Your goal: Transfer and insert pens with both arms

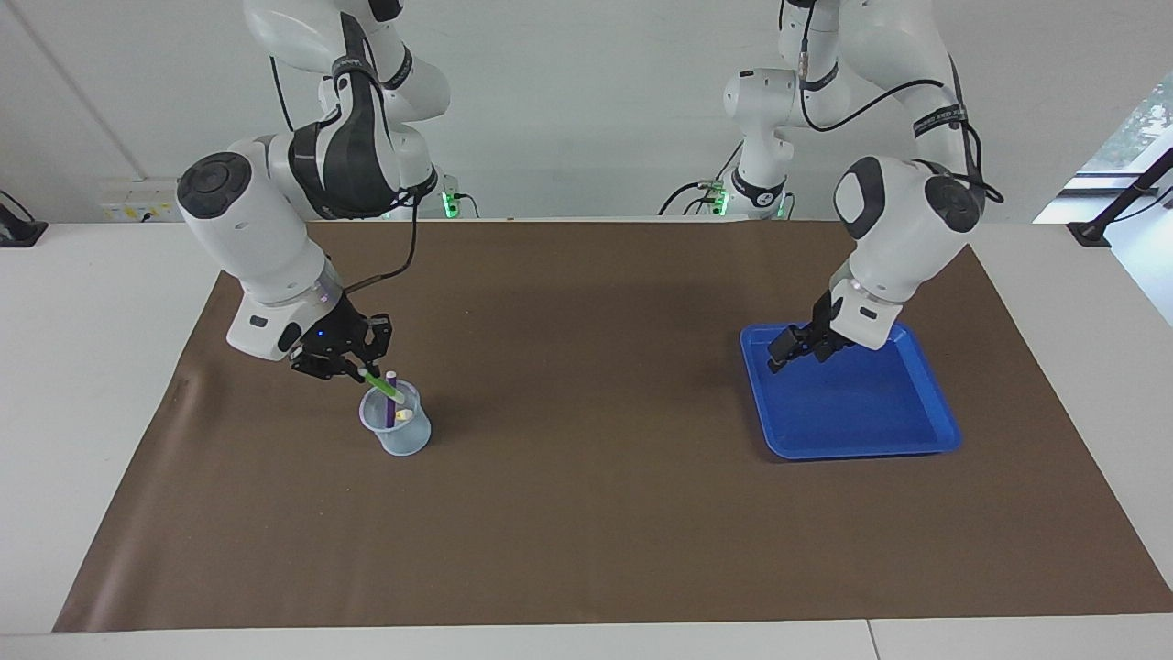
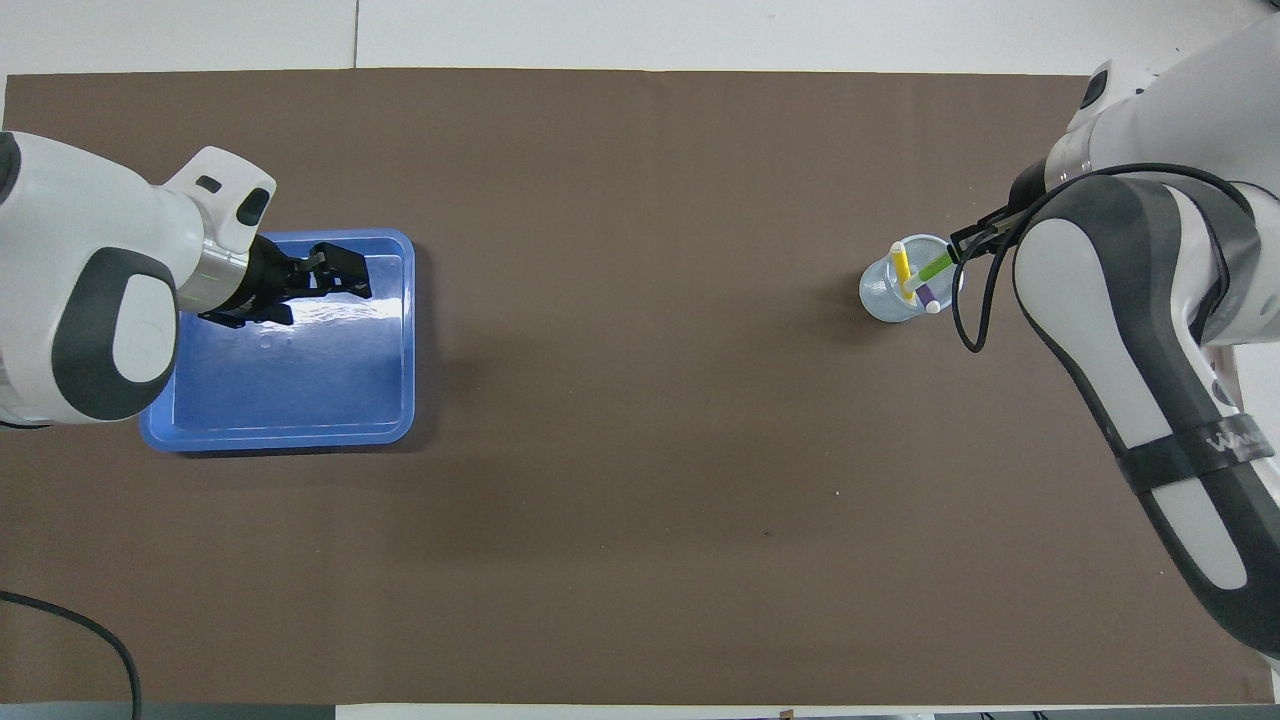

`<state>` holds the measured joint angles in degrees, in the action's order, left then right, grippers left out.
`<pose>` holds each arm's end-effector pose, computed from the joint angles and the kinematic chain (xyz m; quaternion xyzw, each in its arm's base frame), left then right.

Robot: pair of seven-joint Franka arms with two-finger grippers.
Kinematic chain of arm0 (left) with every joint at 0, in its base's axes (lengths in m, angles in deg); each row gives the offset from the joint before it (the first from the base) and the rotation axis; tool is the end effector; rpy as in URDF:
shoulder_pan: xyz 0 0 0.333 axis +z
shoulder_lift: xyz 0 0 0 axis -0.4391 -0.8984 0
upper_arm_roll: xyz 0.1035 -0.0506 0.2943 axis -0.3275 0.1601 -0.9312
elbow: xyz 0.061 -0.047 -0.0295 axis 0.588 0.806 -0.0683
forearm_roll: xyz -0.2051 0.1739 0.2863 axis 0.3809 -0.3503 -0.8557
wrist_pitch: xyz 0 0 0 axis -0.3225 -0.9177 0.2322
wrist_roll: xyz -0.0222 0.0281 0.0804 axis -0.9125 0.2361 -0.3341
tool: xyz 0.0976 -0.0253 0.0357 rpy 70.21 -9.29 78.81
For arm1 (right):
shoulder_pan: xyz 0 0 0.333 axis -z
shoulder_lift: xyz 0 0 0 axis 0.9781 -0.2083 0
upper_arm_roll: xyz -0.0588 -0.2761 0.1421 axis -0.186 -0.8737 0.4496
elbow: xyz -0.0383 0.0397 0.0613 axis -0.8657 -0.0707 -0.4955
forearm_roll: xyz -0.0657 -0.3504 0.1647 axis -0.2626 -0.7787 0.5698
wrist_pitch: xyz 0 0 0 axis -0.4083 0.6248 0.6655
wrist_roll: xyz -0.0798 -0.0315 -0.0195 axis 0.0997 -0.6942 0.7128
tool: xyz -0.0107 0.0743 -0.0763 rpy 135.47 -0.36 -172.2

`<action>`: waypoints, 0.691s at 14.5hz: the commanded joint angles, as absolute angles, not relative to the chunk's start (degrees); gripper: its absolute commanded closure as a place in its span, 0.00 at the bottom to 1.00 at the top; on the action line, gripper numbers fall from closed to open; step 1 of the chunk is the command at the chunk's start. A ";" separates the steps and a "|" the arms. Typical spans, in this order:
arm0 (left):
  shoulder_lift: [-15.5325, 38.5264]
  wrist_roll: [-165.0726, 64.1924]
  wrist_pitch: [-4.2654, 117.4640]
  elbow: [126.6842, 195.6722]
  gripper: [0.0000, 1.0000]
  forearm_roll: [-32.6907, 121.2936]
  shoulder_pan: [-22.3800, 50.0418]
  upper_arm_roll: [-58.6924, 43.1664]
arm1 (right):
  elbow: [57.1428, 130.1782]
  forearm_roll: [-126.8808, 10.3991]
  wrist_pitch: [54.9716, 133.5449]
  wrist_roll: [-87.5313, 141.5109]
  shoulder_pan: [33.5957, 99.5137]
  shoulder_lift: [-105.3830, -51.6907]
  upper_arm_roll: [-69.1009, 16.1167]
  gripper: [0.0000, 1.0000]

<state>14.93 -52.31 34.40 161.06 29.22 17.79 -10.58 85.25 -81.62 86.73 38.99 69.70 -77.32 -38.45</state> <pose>0.5810 -0.0967 0.4415 0.9934 0.0828 -0.0105 0.0793 0.6336 0.0523 0.4666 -0.9815 -0.1851 -0.0128 0.0479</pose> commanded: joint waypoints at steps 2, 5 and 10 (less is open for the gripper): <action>21.81 -63.39 27.40 162.02 0.00 26.64 23.75 -10.09 | 90.02 -82.77 88.81 39.47 69.45 -74.18 -38.18 0.73; 22.79 -65.88 21.07 157.12 0.00 22.70 25.34 -10.09 | 87.57 -82.33 86.19 39.47 70.15 -74.53 -38.18 0.00; 22.08 -66.32 9.39 145.60 0.00 21.27 25.70 -10.09 | 76.41 -82.94 72.84 37.28 70.51 -73.66 -38.87 0.00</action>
<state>23.08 -65.53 14.77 150.65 22.54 25.13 -10.52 80.93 -81.66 78.30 38.55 69.70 -74.23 -38.88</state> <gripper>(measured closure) 0.000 0.004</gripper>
